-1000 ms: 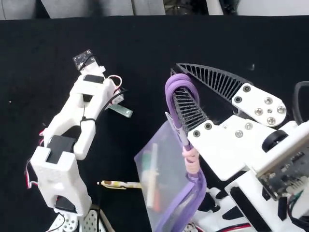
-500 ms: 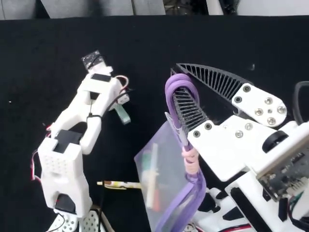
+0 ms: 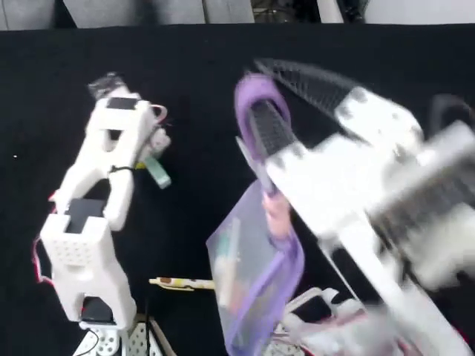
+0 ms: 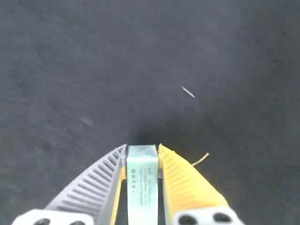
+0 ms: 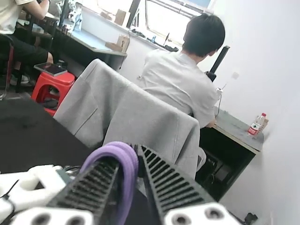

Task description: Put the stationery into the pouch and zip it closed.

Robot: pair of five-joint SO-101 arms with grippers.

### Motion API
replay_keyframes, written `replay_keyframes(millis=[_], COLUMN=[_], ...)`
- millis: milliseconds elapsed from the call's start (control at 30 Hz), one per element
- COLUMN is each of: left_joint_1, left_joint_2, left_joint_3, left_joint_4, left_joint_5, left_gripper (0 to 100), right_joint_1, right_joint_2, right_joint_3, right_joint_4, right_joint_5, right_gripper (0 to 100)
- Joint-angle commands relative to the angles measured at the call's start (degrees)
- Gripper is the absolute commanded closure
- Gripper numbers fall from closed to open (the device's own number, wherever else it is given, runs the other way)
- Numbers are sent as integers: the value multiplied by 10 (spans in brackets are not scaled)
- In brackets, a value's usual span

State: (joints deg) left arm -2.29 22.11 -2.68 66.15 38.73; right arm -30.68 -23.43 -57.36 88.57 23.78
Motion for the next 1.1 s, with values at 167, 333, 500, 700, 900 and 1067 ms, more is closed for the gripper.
replay_keyframes(millis=[167,333,500,700,900,1067], left_joint_1=[-86,-96,-97,-97,-98,-105], left_joint_2=[-37,-36,-36,-36,-36,-41], left_joint_3=[62,63,63,63,60,59], left_joint_4=[-98,-110,-110,-110,-110,-110], left_joint_5=[4,4,4,4,4,4], left_gripper=[971,971,971,971,971,971], right_joint_1=[41,91,116,175,252,288], right_joint_2=[127,194,255,291,267,242], right_joint_3=[71,71,71,71,68,68], right_joint_4=[-246,-340,-414,-392,-302,-210], right_joint_5=[3,3,3,-1,-2,-18], right_gripper=[988,988,988,988,988,988])
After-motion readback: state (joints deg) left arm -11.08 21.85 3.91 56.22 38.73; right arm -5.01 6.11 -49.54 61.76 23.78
